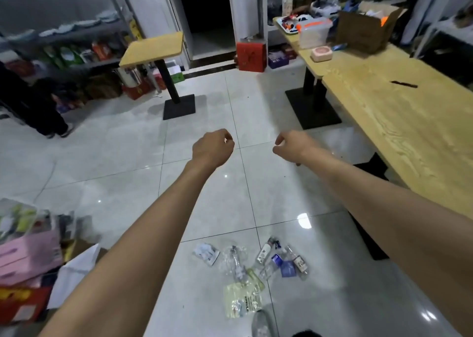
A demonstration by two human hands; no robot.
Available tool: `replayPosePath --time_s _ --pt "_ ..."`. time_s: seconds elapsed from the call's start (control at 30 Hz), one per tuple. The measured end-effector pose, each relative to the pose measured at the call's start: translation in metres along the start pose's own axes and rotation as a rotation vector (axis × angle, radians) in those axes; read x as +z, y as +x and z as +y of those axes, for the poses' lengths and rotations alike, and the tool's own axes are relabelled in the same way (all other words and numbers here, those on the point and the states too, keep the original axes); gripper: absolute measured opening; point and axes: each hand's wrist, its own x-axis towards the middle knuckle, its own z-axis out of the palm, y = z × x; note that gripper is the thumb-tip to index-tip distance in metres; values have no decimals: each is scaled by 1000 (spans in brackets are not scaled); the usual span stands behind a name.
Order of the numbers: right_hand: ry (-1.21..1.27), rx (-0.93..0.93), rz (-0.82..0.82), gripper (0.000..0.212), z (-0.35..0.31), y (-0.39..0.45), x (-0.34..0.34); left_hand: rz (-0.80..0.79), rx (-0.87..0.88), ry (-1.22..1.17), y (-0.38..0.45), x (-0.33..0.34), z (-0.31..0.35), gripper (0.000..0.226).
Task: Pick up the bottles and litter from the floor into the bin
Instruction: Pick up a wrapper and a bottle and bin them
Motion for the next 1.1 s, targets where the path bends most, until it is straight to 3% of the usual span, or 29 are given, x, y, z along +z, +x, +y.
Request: replayPosePath --time_s 0.27,0.6,0.8,1.1 --pt "-15 -44 -91 39 -21 52 36 -12 -36 -86 32 24 -21 31" --pt "-134 -156 -234 37 -10 165 92 1 -257 -192 97 93 -59 28" --pt "-140 -245 -331 37 11 222 218 19 -379 -218 102 199 -137 27" --pt "-279 -432 -518 37 80 258 505 -15 -636 -207 50 471 -296 30"
